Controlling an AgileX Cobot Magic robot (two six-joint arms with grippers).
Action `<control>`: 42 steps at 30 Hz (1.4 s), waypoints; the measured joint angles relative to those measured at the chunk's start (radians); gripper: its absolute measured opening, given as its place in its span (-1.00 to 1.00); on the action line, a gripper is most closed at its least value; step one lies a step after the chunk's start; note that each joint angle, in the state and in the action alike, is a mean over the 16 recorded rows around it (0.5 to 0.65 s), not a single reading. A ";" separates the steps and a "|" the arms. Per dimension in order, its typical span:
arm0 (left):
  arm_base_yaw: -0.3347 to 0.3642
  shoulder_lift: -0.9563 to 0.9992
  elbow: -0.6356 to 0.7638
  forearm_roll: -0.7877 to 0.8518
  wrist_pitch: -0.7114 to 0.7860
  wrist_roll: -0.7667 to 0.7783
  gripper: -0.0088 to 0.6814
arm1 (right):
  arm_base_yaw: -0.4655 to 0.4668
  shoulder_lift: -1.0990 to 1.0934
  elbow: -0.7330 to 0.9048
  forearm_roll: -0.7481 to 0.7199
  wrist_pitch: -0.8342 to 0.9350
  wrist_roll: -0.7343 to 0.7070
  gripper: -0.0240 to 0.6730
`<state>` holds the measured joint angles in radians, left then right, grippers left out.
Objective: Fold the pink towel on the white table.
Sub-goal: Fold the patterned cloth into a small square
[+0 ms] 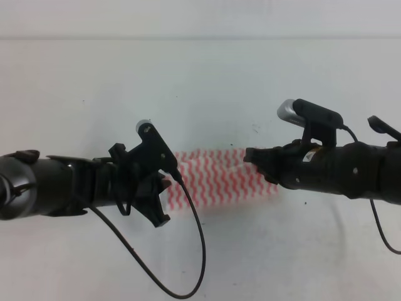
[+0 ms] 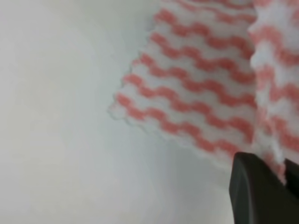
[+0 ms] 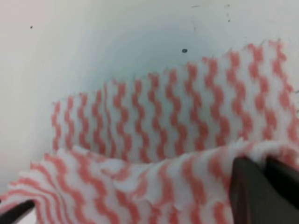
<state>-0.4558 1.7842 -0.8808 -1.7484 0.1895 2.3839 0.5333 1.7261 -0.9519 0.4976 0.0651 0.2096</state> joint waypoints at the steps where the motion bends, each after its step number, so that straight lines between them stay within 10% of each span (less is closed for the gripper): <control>1: 0.000 0.002 -0.003 0.000 -0.002 0.000 -0.98 | 0.000 0.000 -0.002 -0.001 -0.002 0.000 -0.94; 42: 0.001 0.025 -0.055 -0.001 -0.033 -0.005 -0.98 | -0.011 0.044 -0.050 -0.024 -0.036 -0.001 -0.94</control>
<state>-0.4551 1.8090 -0.9354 -1.7496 0.1569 2.3787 0.5220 1.7697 -1.0020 0.4736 0.0294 0.2090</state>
